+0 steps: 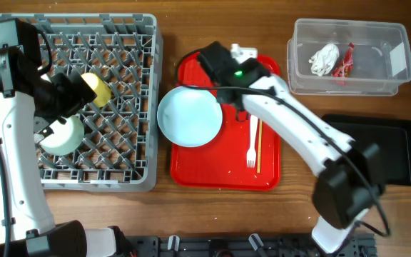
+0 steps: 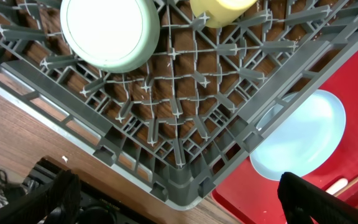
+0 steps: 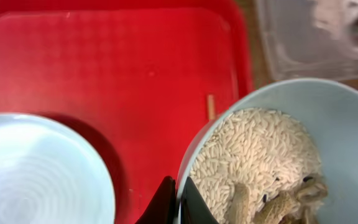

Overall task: Sort waste into correct bins and load items into the dishwasher rack
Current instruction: 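Carry the rice bowl with right gripper over the black tray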

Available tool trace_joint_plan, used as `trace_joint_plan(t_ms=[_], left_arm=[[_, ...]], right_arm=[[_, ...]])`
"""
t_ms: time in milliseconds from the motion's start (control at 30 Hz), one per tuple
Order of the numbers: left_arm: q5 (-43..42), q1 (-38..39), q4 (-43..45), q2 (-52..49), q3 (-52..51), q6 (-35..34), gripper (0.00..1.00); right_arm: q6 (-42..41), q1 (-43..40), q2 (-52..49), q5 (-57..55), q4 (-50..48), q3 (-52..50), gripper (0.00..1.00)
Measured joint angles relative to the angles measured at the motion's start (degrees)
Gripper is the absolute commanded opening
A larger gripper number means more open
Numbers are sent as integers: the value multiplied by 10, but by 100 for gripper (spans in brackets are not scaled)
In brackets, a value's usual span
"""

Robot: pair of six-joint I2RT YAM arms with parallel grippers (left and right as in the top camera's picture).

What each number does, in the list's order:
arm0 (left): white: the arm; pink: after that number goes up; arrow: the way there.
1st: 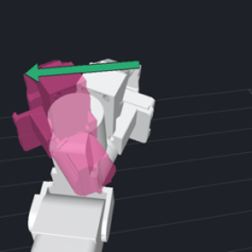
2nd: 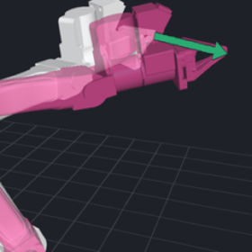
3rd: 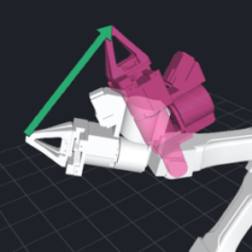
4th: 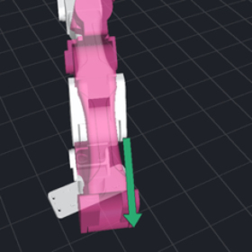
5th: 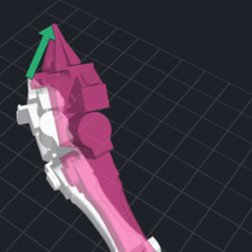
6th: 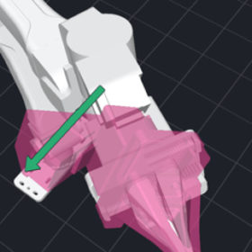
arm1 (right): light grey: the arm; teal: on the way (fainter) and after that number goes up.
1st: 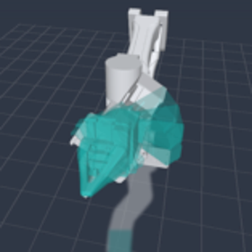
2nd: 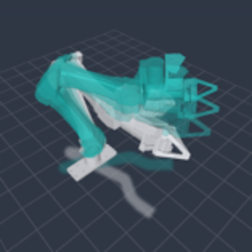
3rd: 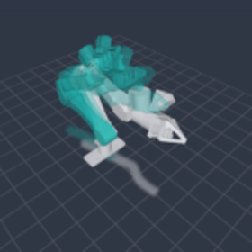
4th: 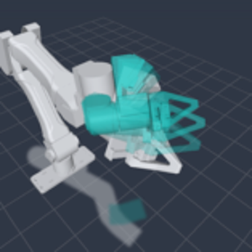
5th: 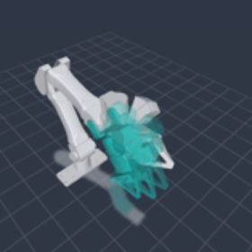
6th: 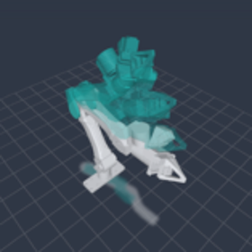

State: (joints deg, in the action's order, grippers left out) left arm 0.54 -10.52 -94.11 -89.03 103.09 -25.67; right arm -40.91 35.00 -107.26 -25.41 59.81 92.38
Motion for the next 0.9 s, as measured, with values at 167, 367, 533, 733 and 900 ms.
trace_joint_plan(t_ms=[167, 367, 533, 733, 900], left_arm=[[0, 0, 0, 0, 0, 0, 100], [0, 0, 0, 0, 0, 0, 100], [0, 0, 0, 0, 0, 0, 100], [0, 0, 0, 0, 0, 0, 100], [0, 0, 0, 0, 0, 0, 100]], right_arm=[[-16, -111, 60, 33, 65, 0, 4], [-5, -293, 67, 78, 117, 0, 4], [61, -407, 67, 171, 114, 0, 4], [137, -556, 68, 303, 89, -49, 4], [223, -686, 70, 490, 60, -122, 4]])
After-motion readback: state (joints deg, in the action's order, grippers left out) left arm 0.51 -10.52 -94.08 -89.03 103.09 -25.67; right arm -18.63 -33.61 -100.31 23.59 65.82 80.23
